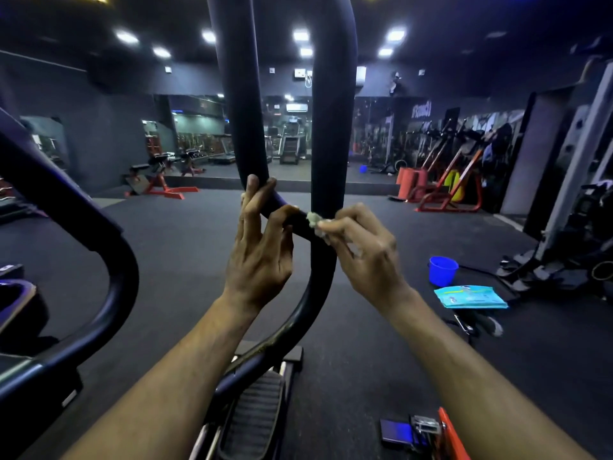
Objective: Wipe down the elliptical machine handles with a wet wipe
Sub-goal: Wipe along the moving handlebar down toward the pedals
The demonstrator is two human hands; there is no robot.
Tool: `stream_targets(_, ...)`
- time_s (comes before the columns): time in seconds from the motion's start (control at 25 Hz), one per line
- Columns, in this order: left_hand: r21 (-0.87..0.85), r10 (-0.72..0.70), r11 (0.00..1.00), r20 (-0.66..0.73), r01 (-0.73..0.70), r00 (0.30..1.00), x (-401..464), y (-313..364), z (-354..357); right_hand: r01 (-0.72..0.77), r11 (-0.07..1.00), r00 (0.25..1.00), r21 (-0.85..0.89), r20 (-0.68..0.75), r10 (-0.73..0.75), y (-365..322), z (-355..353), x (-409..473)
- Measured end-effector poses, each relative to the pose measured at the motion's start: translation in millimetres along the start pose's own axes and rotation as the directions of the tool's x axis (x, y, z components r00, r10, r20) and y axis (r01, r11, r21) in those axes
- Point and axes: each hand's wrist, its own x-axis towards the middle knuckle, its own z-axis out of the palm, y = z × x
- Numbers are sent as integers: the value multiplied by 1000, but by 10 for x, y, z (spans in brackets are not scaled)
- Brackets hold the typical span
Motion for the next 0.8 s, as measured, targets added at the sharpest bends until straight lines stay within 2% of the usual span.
stream_targets(0.2,1,8,1000,-1,-8,1000,-22,-7,30,-106,994,992,-31,-68,104,4,118,-369)
stream_targets(0.4,5,6,1000,-4,-6,1000,-17,-59,94,-279,952,899,127,-313,305,37,-82,32)
stream_targets(0.68,-10,-18,1000,-31,18,999,-45,-11,159,-409,895,822,180,-354,447,-35,439,-501)
stream_targets(0.8,20,0,1000,-47,1,999,-37,-5,166,-460,868,833,186,-248,494,-18,475,-815)
